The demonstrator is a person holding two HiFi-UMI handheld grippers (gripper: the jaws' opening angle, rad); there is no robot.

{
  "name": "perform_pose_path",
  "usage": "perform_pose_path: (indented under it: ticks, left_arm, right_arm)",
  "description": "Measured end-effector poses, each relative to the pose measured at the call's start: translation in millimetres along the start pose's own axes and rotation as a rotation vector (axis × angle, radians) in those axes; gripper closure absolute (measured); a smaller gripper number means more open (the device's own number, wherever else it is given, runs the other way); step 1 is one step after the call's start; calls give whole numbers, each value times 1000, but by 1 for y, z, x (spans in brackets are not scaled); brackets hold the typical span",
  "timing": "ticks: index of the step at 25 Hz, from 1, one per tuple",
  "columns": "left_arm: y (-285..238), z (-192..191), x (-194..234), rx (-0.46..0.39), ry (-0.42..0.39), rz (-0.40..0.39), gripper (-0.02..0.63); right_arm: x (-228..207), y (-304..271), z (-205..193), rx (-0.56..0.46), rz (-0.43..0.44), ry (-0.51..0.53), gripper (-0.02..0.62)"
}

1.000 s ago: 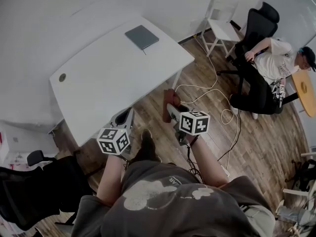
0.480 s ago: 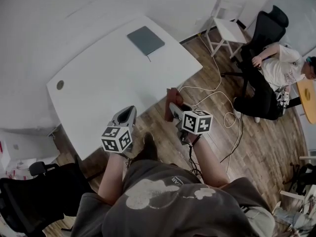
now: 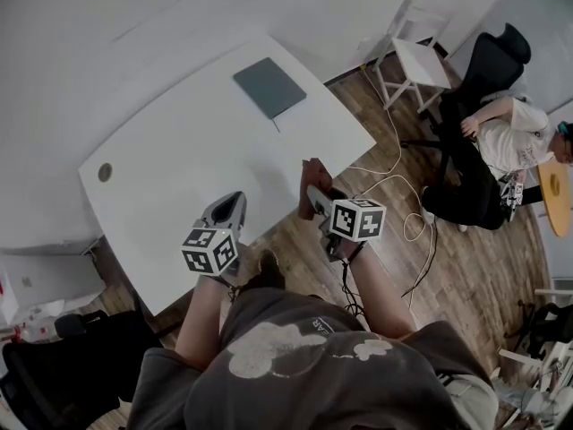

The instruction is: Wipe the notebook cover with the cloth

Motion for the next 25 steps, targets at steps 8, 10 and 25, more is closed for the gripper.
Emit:
perform_pose_path:
  ticks: [8, 10, 25]
  left_arm:
    - [-36, 40, 27, -19, -8, -22, 607]
    - [-41, 42, 37, -18, 9, -17, 607]
    - [-56, 41, 73, -14, 65, -2, 607]
  right_arm:
    - [-10, -42, 38, 9, -14, 9, 489]
    - [-10, -51, 42, 19, -12, 10, 489]
    - [-19, -84, 61, 33, -44, 15, 489]
Point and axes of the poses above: the fingertips, and each gripper's own axes: y backward along the fingers, x to its left, z out of its top, the point moved 2 cm from there along y, backward along the fingers, and after that the axes turned 7 degrees about z, right-handed, at the moved point
